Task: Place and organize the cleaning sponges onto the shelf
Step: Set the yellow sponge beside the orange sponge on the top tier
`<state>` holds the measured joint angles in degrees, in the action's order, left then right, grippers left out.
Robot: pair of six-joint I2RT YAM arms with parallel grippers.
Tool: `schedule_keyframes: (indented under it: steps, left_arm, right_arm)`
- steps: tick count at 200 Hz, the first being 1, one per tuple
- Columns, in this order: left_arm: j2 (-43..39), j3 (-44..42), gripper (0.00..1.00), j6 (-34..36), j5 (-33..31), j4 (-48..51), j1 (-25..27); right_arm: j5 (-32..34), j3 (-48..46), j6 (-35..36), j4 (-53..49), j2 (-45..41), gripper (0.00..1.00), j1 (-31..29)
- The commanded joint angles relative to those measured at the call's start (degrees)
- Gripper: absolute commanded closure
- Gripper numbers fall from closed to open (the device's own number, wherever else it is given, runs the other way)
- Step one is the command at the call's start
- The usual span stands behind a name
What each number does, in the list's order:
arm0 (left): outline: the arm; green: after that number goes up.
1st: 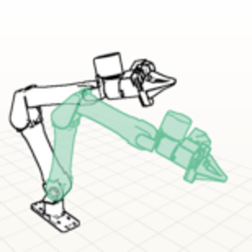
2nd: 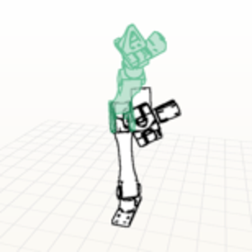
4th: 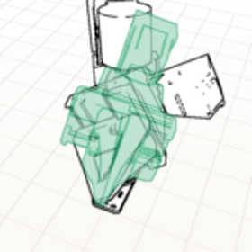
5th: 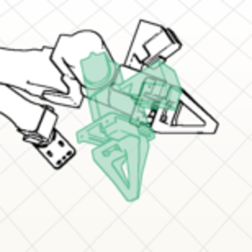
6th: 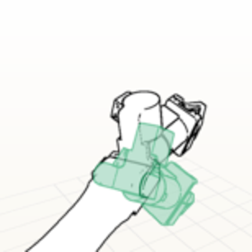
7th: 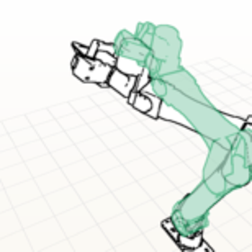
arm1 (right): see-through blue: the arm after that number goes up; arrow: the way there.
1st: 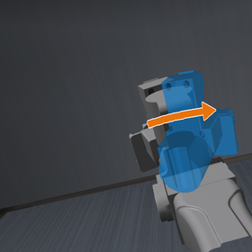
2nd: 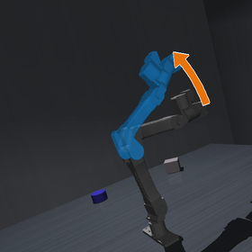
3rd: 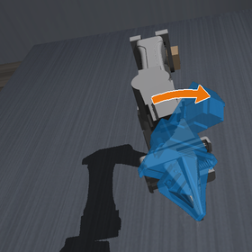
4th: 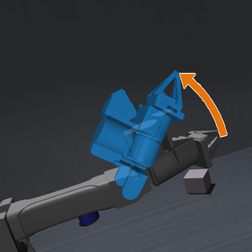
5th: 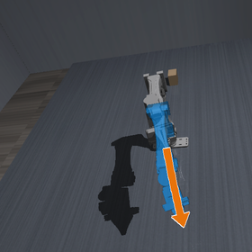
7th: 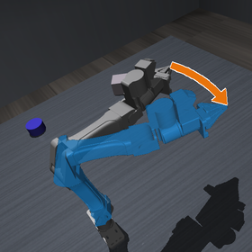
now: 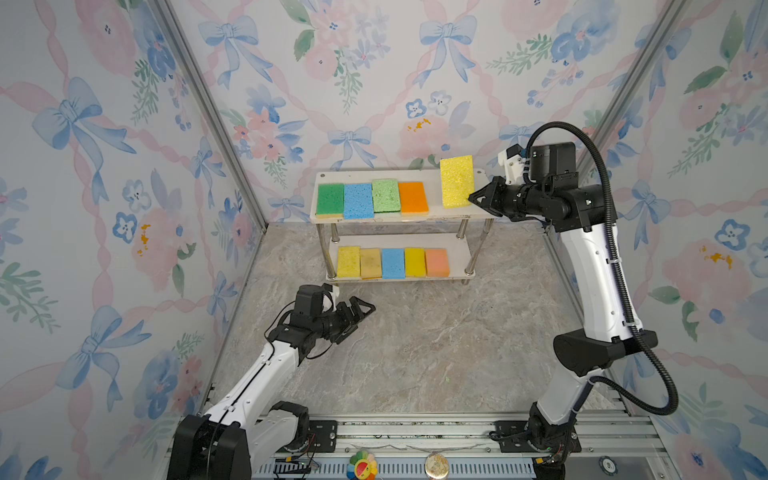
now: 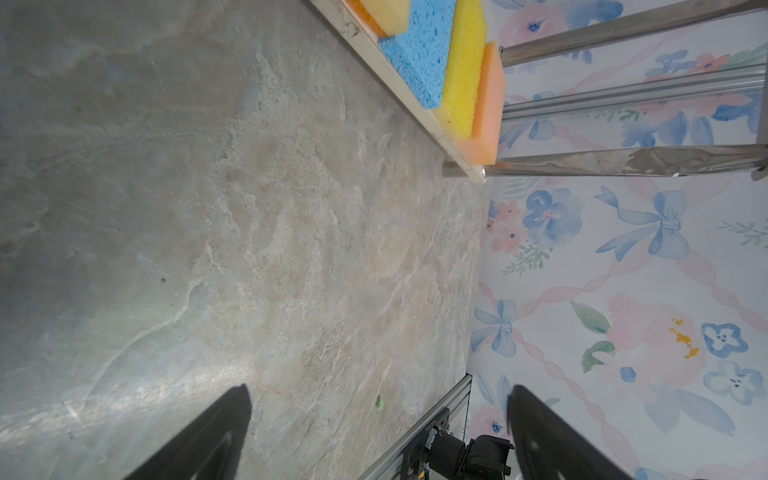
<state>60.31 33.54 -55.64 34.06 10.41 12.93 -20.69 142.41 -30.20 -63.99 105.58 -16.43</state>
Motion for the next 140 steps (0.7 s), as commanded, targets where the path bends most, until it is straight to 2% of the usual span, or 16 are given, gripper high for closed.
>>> schedule_keyframes:
  steps: [1,78,140]
  left_arm:
    - [0.68,1.27,0.02,1.58,1.37,0.17,-0.36]
    - [0.77,1.21,0.02,1.45,1.76,0.23,-0.36]
    - [0.2,0.62,0.02,1.23,2.18,0.23,-0.37]
  right_arm:
    - [-1.76,1.72,-1.15,-3.29,1.75,0.95,0.51]
    - [-2.91,1.91,-0.6,-4.2,3.78,0.95,0.86]
    - [-5.48,2.08,-3.09,-1.03,6.51,0.95,0.98]
